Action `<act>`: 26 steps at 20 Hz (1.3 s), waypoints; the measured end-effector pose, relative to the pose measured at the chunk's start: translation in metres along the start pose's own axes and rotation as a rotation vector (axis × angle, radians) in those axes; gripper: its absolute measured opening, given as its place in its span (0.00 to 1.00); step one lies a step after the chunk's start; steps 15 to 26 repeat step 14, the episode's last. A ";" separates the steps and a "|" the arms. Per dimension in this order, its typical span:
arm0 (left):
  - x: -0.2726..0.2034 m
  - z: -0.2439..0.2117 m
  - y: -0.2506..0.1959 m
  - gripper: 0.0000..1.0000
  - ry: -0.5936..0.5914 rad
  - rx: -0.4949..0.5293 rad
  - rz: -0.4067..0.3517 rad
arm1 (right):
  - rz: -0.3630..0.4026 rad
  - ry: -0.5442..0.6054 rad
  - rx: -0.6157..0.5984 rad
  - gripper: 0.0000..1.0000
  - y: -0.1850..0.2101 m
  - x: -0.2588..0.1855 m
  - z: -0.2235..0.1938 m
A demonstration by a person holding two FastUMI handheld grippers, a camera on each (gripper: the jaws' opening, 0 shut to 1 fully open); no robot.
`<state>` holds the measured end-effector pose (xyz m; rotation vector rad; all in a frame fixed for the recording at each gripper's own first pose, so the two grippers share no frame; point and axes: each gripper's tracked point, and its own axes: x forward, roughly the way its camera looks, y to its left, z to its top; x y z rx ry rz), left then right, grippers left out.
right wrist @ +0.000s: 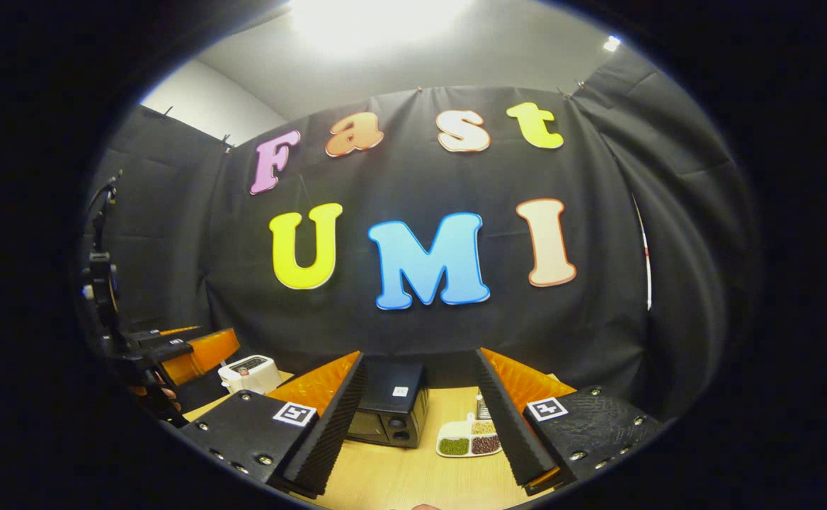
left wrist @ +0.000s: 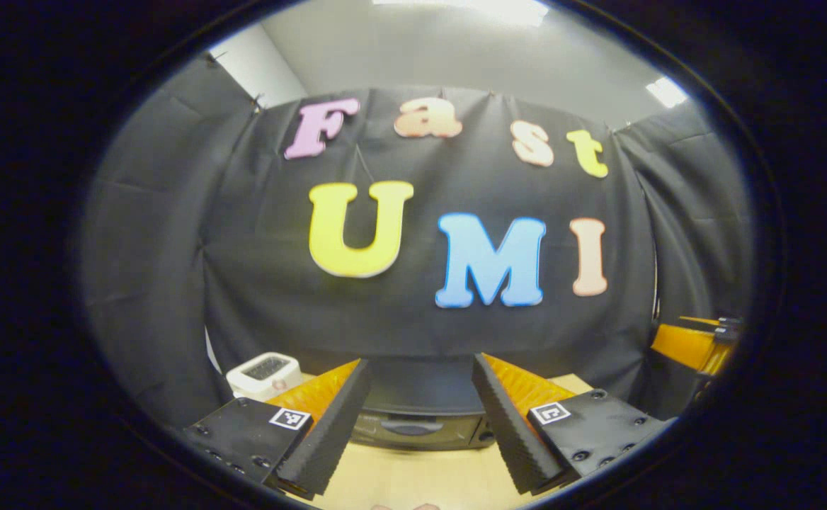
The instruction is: Open the electric oven with the left hand, put the food in, and close the electric oven.
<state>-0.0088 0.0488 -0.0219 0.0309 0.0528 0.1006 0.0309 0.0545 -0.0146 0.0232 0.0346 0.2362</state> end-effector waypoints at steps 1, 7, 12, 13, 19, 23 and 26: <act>-0.007 0.013 0.001 1.00 -0.030 0.013 0.005 | 0.004 -0.015 0.006 0.93 0.006 -0.001 0.008; -0.023 0.025 0.008 1.00 -0.057 0.002 -0.026 | -0.036 -0.048 0.031 0.93 0.032 -0.005 0.025; -0.024 0.026 0.028 1.00 -0.069 -0.062 -0.064 | -0.063 -0.026 0.030 0.93 0.047 -0.003 0.017; -0.023 0.029 0.033 1.00 -0.072 -0.070 -0.066 | -0.069 -0.027 0.029 0.93 0.050 -0.003 0.018; -0.023 0.030 0.037 1.00 -0.072 -0.072 -0.070 | -0.070 -0.033 0.026 0.93 0.053 -0.003 0.020; -0.023 0.030 0.037 1.00 -0.072 -0.072 -0.070 | -0.070 -0.033 0.026 0.93 0.053 -0.003 0.020; -0.023 0.030 0.037 1.00 -0.072 -0.072 -0.070 | -0.070 -0.033 0.026 0.93 0.053 -0.003 0.020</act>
